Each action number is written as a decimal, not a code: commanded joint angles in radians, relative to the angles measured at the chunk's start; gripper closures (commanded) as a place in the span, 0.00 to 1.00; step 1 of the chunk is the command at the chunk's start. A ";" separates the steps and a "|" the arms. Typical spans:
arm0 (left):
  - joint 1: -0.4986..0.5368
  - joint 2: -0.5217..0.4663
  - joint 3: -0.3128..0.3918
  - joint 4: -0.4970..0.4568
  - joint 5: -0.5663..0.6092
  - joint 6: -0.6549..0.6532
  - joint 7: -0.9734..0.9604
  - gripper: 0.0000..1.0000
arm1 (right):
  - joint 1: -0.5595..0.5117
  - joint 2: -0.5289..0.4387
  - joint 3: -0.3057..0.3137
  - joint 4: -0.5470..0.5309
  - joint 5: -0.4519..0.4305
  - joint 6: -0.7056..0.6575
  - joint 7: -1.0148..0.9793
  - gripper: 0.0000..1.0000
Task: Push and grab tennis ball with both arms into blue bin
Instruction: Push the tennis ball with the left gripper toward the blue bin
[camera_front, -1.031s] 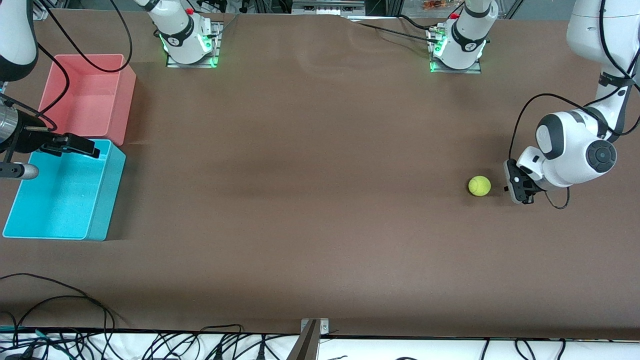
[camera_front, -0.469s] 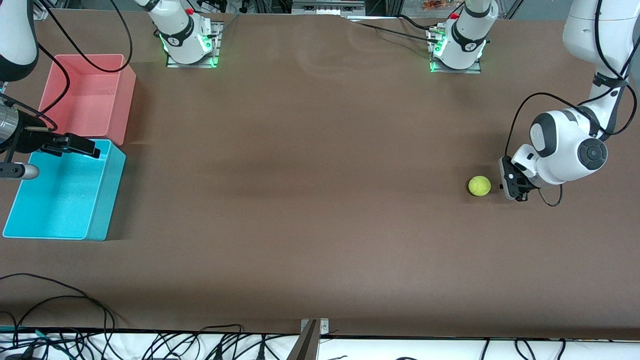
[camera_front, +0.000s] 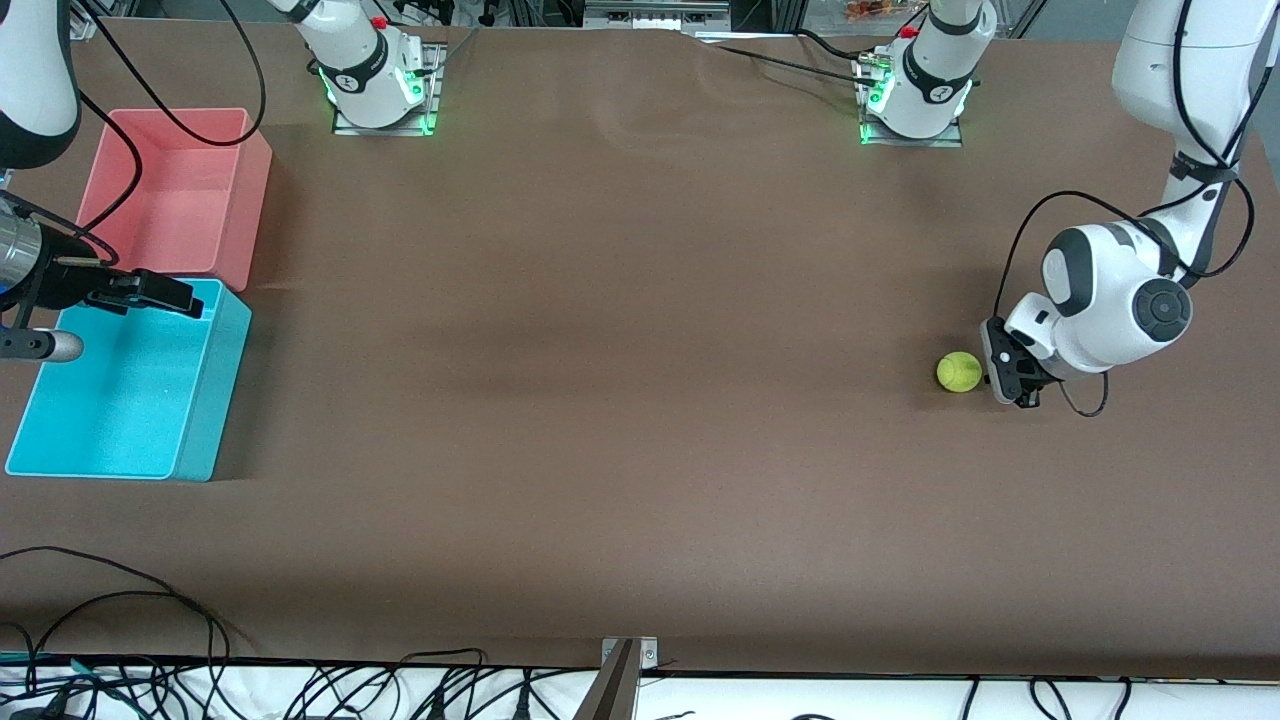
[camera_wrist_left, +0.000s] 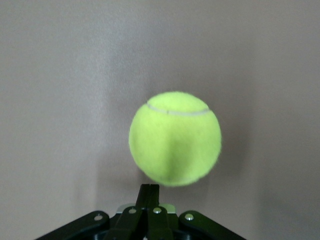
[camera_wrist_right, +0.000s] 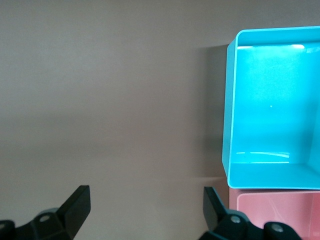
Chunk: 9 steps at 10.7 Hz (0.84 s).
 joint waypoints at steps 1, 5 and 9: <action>-0.045 0.037 -0.024 -0.006 -0.028 0.048 -0.120 1.00 | -0.003 0.011 0.002 0.027 0.015 -0.009 0.001 0.00; -0.123 0.056 -0.142 0.032 0.035 0.047 -0.615 1.00 | -0.004 0.011 0.002 0.027 0.015 -0.009 -0.001 0.00; -0.103 0.027 -0.142 0.034 0.066 0.033 -0.641 1.00 | -0.003 0.023 0.002 0.027 0.015 -0.009 -0.006 0.00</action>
